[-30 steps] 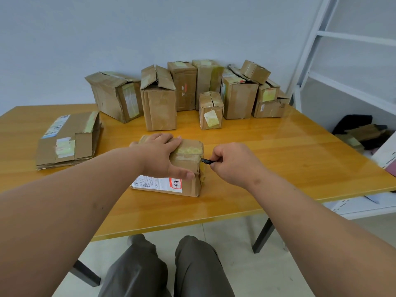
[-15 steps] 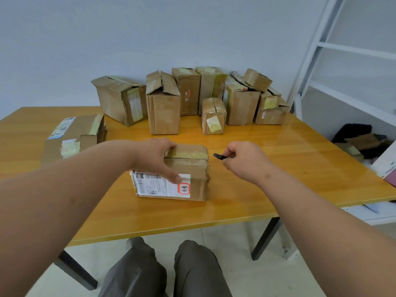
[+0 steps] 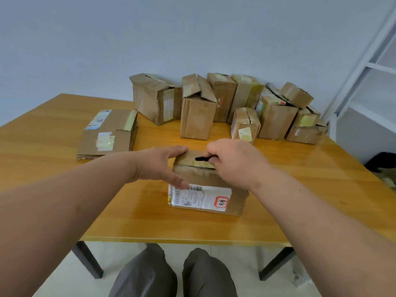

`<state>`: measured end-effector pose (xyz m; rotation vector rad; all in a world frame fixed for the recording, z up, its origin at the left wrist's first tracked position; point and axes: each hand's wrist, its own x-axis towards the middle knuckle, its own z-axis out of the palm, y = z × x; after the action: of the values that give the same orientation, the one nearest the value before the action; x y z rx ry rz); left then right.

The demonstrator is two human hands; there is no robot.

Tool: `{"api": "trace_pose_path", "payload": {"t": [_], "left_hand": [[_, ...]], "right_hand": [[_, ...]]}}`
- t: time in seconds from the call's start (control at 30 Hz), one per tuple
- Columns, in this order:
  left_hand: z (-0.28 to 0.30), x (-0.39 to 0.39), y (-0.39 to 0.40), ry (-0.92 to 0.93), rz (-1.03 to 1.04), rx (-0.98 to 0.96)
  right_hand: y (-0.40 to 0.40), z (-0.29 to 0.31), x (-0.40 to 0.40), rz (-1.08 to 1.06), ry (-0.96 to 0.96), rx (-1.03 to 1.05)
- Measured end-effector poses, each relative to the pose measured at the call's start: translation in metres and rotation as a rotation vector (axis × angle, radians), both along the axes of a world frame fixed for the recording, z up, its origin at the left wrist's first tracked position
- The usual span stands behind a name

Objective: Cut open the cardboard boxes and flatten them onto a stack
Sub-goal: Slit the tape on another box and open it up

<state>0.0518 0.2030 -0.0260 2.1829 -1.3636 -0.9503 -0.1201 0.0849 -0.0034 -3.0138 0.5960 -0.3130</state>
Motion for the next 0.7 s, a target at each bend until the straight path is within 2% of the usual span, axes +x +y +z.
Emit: {"api": "trace_pose_path", "payload": {"t": [0.13,0.57,0.7], "left_hand": [[-0.006,0.001,0.001,0.010,-0.004,-0.043],[-0.023,0.012,0.001,0.082,-0.016,-0.099],[-0.024,0.013,0.002,0.075,-0.021,-0.107]], "right_hand": [[0.008,0.001,0.023,0.106,0.040,-0.155],[0.022,0.002,0.043,0.167,0.116,-0.201],[0.021,-0.001,0.043,0.172,0.084,-0.253]]}}
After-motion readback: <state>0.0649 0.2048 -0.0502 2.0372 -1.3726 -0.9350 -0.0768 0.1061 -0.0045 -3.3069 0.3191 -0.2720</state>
